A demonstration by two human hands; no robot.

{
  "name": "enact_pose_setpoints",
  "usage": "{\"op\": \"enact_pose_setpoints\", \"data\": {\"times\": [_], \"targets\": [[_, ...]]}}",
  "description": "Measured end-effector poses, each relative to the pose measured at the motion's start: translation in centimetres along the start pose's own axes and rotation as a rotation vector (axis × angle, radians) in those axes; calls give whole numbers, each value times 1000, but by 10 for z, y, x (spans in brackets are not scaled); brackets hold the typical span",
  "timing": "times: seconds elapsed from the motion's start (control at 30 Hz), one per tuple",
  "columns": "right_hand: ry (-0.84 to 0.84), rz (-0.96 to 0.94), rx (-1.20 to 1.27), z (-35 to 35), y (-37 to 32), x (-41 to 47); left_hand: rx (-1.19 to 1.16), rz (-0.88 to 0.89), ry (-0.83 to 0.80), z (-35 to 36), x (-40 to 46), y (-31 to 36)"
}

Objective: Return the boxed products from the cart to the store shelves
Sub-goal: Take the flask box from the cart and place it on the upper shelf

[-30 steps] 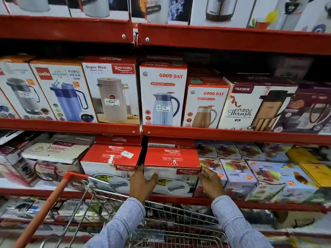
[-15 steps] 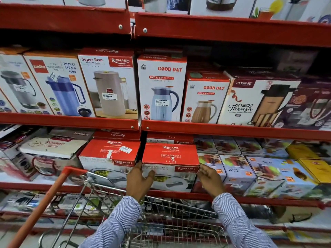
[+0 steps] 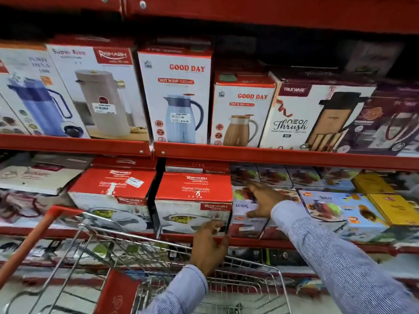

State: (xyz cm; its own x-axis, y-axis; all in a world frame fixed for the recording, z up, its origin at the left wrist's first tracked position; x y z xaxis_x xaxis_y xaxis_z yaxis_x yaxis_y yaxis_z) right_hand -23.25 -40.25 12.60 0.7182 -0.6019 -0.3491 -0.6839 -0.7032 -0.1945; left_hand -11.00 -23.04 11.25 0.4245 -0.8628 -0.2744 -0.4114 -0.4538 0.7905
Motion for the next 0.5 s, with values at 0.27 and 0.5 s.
{"op": "enact_pose_setpoints", "data": {"times": [0.27, 0.5], "targets": [[62, -142, -139, -16, -27, 16, 15, -89, -150, 26, 22, -5], [38, -180, -195, -21, -27, 20, 6, -156, -98, 35, 25, -8]]}}
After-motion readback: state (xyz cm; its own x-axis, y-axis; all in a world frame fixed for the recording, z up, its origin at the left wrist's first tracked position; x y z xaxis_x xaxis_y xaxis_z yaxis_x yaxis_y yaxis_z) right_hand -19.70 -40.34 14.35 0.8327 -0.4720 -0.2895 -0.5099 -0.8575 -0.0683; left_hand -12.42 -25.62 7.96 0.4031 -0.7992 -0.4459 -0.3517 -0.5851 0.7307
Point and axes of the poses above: each hand's wrist, its own x-axis towards the middle knuckle, its own z-axis out of the palm, y = z × x, the point moved 10 cm from there along x, towards the middle knuckle, and after that the axes turned 14 degrees about -z, right-handed, at the moved point
